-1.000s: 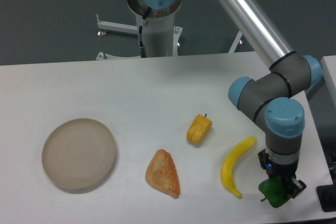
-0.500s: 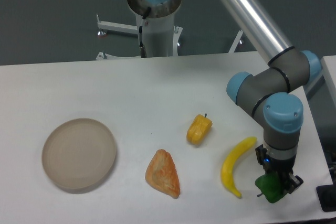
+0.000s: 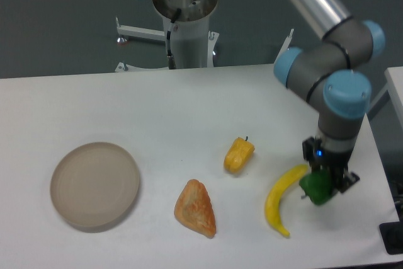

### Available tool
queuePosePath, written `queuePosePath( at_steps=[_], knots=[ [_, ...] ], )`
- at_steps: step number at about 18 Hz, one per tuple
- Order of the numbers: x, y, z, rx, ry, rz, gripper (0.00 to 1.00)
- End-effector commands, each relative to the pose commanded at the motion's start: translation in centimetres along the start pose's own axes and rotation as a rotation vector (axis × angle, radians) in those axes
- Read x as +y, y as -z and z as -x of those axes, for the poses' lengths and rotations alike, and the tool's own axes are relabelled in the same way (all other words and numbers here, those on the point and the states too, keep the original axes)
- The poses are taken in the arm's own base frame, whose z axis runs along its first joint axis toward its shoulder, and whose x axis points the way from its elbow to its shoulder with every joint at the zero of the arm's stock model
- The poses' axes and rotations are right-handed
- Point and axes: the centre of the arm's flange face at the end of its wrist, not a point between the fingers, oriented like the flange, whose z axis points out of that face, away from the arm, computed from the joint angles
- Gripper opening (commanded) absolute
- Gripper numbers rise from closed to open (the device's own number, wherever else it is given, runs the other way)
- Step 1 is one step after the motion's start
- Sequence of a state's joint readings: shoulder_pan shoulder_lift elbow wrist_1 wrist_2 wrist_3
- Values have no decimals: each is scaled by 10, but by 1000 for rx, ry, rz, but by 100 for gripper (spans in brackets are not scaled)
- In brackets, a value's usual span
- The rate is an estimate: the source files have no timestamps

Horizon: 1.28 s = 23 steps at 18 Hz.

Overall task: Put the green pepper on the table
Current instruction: 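Lift the green pepper up and carry it away from the banana, then lower the held green pepper onto the table surface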

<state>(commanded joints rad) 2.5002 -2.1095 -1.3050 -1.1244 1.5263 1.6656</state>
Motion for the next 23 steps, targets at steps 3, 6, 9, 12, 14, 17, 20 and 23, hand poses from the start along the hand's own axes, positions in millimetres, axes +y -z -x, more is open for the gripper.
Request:
queuePosePath(
  at_steps=[3,6,9,12,14,17,20,23],
  knots=[
    [30,3,-29,29,-22,-23,37],
    [56,-3,-61,71,-41,-33,37],
    [70,-31,-87,134,-16,-49,37],
    [84,-49,-105,157,35,-133,37],
    [87,-53,-107,157,52,-169,37],
    [88,-53,-108,160,63,-173,37],
    [90,-54,-107,156,76,-198,37],
    [92,-56,-107,159,83,-205,37]
  ],
)
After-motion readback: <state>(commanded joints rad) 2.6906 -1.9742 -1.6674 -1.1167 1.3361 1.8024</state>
